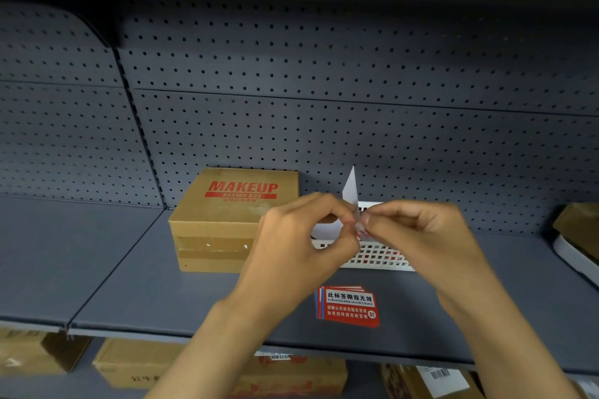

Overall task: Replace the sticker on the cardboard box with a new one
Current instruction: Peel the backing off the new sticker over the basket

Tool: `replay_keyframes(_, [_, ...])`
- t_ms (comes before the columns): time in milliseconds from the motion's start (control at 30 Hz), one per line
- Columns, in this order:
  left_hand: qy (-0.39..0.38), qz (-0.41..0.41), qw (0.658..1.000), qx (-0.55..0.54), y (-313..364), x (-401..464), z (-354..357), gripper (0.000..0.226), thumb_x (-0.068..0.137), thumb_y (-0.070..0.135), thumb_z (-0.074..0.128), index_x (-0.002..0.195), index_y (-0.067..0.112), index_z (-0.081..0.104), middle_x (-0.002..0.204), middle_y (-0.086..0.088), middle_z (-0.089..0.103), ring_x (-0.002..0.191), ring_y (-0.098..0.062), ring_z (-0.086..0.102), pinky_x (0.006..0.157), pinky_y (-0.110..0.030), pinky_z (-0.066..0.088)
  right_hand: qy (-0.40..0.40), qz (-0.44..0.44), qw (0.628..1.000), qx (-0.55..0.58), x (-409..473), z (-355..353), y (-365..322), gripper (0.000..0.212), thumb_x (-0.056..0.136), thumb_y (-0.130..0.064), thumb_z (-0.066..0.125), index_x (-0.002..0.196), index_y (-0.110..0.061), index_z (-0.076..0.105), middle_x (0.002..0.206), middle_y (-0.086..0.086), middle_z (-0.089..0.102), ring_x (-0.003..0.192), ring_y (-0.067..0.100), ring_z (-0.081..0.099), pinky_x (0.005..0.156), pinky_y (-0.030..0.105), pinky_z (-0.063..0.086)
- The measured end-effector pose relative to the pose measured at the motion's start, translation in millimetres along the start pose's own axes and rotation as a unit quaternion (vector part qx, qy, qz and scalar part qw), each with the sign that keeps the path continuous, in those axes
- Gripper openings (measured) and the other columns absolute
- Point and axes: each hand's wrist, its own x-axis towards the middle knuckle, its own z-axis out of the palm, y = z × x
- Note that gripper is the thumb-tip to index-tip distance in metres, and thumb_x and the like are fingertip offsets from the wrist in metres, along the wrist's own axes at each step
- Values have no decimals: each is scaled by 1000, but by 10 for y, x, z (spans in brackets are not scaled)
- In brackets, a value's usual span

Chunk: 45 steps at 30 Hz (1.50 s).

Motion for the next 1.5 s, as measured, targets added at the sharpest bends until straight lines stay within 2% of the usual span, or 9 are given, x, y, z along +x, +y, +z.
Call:
replay_keyframes(300, [-10,-63,995,-71,16,-7,-20,10,78,28,68,80,19,72,86,14,78,87,0,73,80,-22,59,-6,-12,999,-35,-1,25,20,14,75,-16,68,69,-23,79,72,-7,78,73,2,72,70,14,53])
replay_keyframes(433, [1,-143,981,-129,-10,15,-34,10,80,13,69,72,20,69,75,10,76,74,-1,72,72,-14,53,-1,25,1000,-11,21,2,43,24,88,-8,59,70,-16,73,67,-8,73,65,1,67,64,13,49])
replay_keyframes(700, [18,-289,934,-209,-134,105,-32,27,87,5,60,64,19,66,64,6,70,68,-9,69,86,-43,58,17,51,999,7,8,-167,9,23,90,-7,56,71,-6,68,70,3,73,69,14,69,71,30,46])
replay_keyframes(833, [12,-319,927,-196,-179,161,1,25,91,4,53,68,5,63,61,7,67,64,-6,63,73,-31,54,32,47,998,7,10,-328,30,30,91,-5,53,65,-11,68,73,1,74,69,10,69,75,27,49])
replay_keyframes(967, [-9,-345,914,-213,-198,269,14,24,95,-1,47,73,1,56,52,11,59,46,6,56,50,-6,44,42,44,998,11,46,-500,86,32,91,-5,51,64,-11,65,69,-2,71,71,12,69,89,39,51])
replay_keyframes(1067, [-13,-361,909,-206,-283,345,15,31,95,3,49,65,9,55,53,13,64,57,1,62,59,-11,55,58,44,997,33,68,-645,121,36,92,-4,49,60,-11,63,70,1,71,79,19,68,94,44,53])
replay_keyframes(1200, [-12,-366,920,-141,-426,417,86,29,91,13,55,62,13,61,74,-3,76,77,-16,75,77,-27,63,91,35,993,62,74,-830,140,56,94,2,45,45,-20,59,48,-11,57,60,9,59,78,36,51])
replay_keyframes(1300, [-33,-346,935,-63,-498,482,195,19,79,30,58,72,17,69,77,-2,78,81,-17,77,86,-45,61,138,31,985,99,108,-939,196,40,92,0,50,60,-16,65,55,-5,65,61,17,63,75,37,51])
replay_keyframes(1500, [-51,-355,933,25,-611,648,551,24,87,31,57,72,19,70,79,-1,76,88,-25,71,82,-39,58,180,-11,974,137,203,-1039,235,31,90,-6,52,67,-20,68,64,1,68,64,23,65,69,37,52])
